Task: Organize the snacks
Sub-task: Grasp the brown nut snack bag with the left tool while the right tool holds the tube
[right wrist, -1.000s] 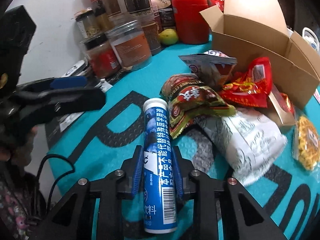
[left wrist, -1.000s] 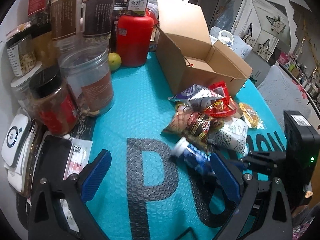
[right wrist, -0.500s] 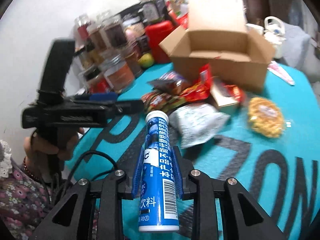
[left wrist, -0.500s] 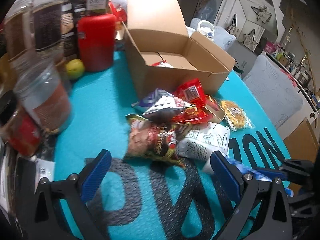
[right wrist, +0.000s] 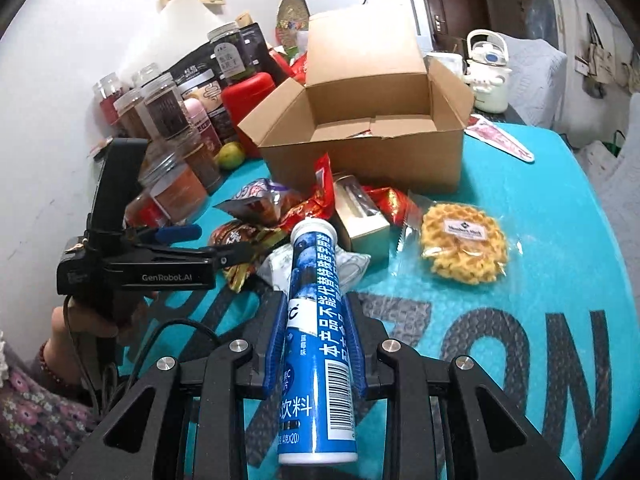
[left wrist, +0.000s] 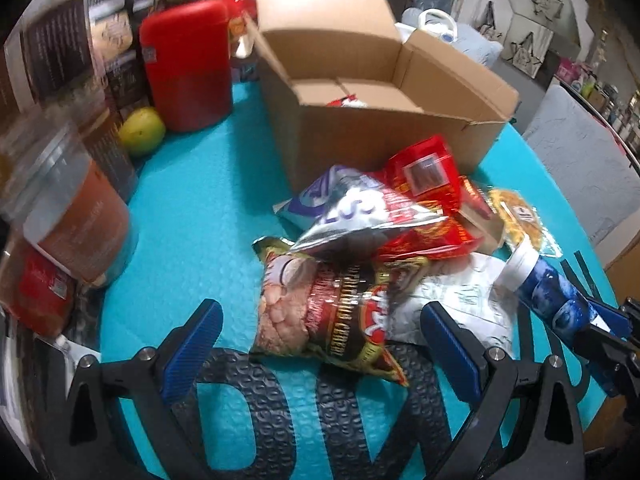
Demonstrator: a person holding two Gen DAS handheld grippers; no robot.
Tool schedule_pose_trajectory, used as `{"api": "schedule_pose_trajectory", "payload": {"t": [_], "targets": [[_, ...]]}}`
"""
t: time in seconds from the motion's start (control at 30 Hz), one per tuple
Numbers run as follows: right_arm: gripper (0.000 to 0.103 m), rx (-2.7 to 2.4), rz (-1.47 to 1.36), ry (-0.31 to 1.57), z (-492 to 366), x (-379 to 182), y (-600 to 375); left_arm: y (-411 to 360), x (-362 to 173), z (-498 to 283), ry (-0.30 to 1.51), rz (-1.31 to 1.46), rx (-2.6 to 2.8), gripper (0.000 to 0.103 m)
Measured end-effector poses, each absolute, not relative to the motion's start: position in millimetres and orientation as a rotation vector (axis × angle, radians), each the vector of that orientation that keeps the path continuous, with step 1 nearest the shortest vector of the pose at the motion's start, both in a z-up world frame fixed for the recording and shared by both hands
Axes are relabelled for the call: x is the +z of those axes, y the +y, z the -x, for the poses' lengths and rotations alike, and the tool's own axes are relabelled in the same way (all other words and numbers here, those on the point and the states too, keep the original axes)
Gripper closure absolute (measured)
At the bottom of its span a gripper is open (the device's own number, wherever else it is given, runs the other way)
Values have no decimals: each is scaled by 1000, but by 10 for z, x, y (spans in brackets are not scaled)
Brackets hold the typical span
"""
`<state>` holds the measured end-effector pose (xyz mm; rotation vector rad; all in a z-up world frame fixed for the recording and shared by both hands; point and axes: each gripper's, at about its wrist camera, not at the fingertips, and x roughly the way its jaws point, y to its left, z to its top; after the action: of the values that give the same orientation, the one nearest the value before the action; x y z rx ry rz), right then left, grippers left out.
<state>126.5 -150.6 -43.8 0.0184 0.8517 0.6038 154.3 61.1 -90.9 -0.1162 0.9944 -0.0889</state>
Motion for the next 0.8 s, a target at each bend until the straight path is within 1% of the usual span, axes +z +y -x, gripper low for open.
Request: {"api": "schedule_pose_trajectory", "payload": {"t": [0.1,0.17,0.2,0.23,0.27,0.33,0.37,0.47,0.8], "targets": [[75,605,-12,880,-1348,-525,-1427,711,-1050,-1629,1048,184,-108,2],[75,597,0,903,-1406,-592,-1367,772,-1130,-1667,1069,234,-129,8],[75,598,0,908,-1420,-615,-1357,775,-1117,-1657,1049,228,-128,12],[75,597,-3,918,-1436,-640,-1347,768,-1104,-1654,1037,218,-134,24],[75,598,-11,927,-1455,-661,-1346,753,-1108,-1664,1041,211,-150,27],[75,590,-21,941,-1483,-700,-1348,722,-1107,-1666,1033,190,-158,37],[75,583,-23,950,-1500,-727,-1343,700,-1108,-1663,1031,177,-156,38],[75,569,-38,977,-1531,-808,-1337,647,-1105,-1633,1031,151,-161,44],[75,535,-103,954,-1478,-809,-1521,662,-1008,-1337,1029,200,-165,47]]}}
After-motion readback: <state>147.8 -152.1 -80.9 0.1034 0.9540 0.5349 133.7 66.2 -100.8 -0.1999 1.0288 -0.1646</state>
